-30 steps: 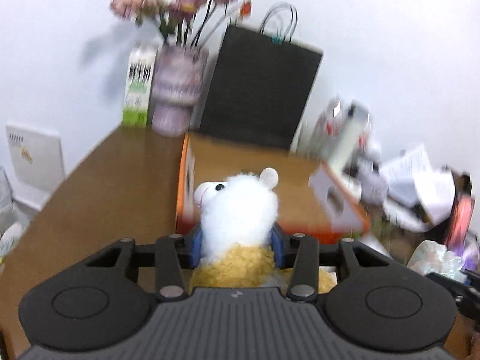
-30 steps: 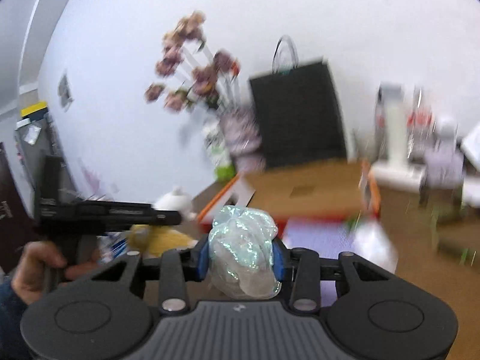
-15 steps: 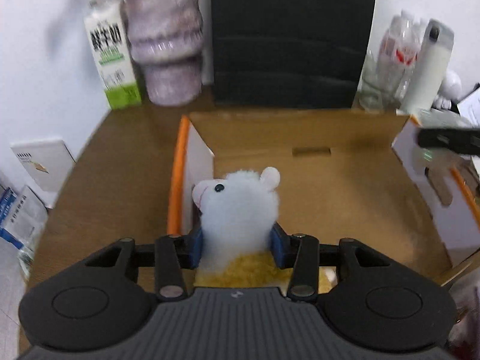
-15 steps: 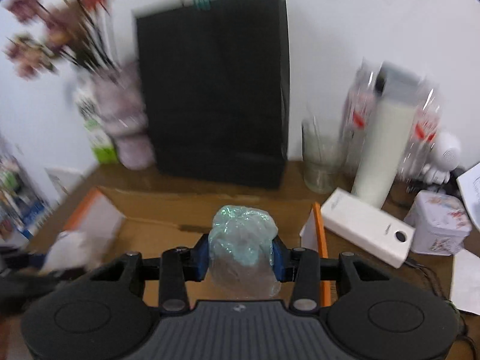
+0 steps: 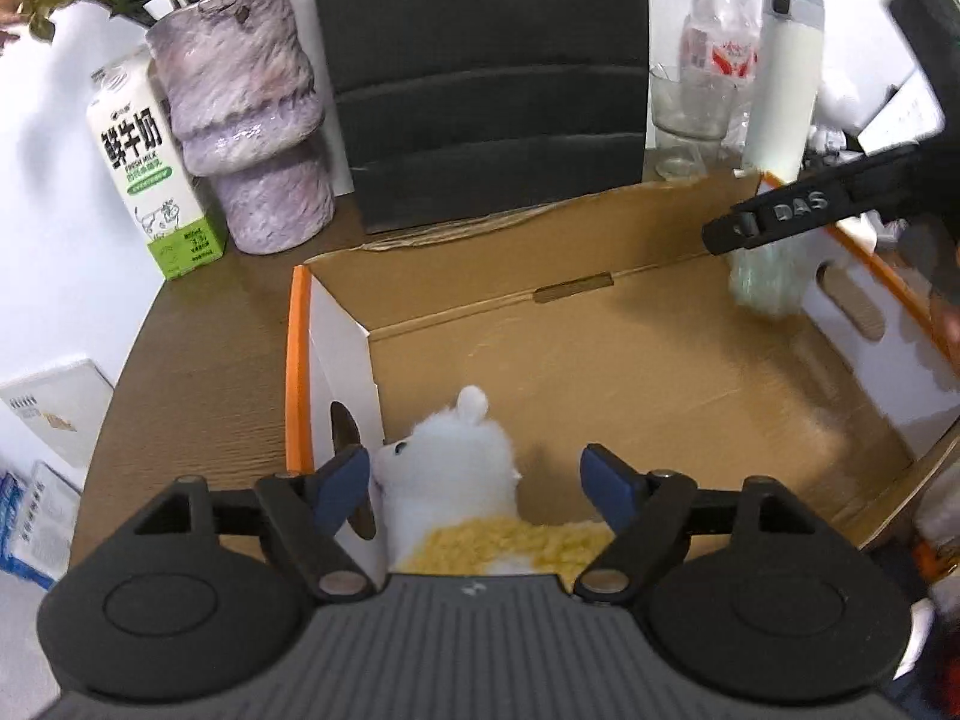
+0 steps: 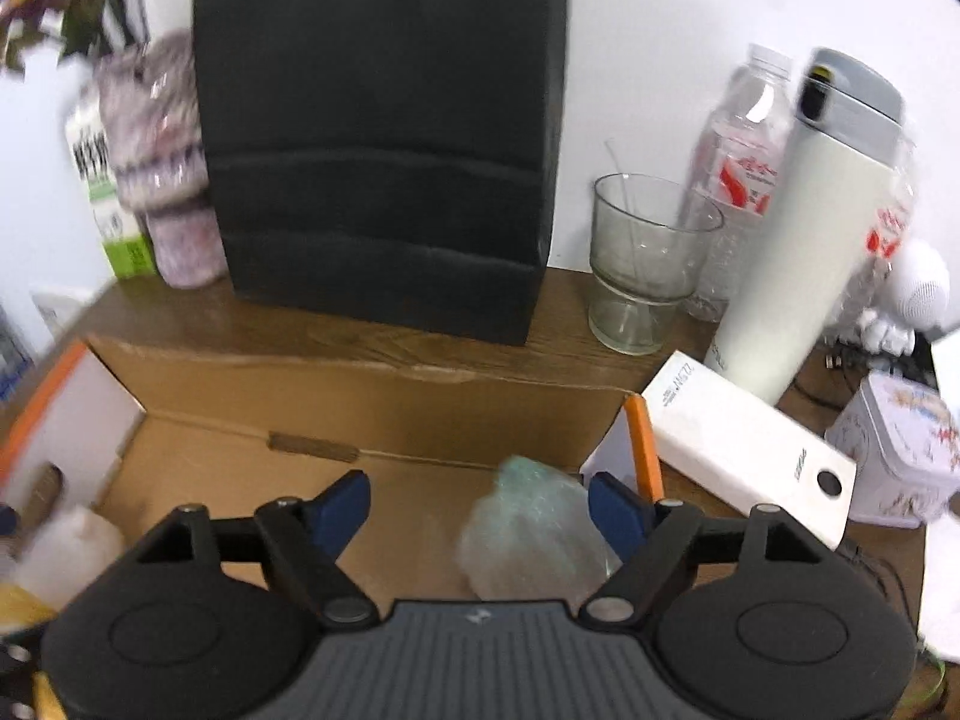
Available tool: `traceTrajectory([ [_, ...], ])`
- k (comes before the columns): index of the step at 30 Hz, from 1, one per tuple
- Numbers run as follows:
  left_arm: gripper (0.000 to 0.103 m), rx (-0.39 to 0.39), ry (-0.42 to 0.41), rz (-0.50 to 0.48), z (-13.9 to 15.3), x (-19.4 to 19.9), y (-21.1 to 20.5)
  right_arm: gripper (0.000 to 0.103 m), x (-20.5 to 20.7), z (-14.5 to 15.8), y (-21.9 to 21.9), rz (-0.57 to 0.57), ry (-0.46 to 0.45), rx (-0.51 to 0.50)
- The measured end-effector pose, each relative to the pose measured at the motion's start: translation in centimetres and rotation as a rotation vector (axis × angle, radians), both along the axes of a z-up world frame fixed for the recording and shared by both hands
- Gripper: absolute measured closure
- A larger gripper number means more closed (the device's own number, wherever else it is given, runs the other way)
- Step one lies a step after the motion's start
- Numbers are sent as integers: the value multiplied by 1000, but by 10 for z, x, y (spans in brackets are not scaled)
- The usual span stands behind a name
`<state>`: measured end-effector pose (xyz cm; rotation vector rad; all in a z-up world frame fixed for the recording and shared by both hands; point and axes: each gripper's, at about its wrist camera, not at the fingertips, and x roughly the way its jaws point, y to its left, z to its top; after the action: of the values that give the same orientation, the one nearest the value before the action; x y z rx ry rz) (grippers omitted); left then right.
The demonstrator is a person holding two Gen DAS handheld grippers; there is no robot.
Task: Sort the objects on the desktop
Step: 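Carry both held items into the cardboard box and open both tools, then withdraw both tools from the box back over the table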
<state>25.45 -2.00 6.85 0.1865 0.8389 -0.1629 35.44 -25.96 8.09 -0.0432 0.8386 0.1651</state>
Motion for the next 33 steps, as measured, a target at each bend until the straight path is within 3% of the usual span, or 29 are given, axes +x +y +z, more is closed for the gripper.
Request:
traceTrajectory([
  [6,14,-178,31,108,33,0,12,21,-26,24,-9,-7,34,137],
  [13,6,-172,-63,137,60,-46,16,20,-88,55,-2,19,-51,123],
  [16,1,-207,-118,140,66,-79,21,14,-130,65,2,52,-112,142],
  [22,0,-236,-195,108,54,-151,24,11,-223,64,-3,97,-215,180],
  [28,0,-184,-297,74,34,-219,23,5,-308,54,-12,107,-345,171],
  [33,0,-229,-358,101,20,-267,30,1,-364,39,-18,97,-378,249],
])
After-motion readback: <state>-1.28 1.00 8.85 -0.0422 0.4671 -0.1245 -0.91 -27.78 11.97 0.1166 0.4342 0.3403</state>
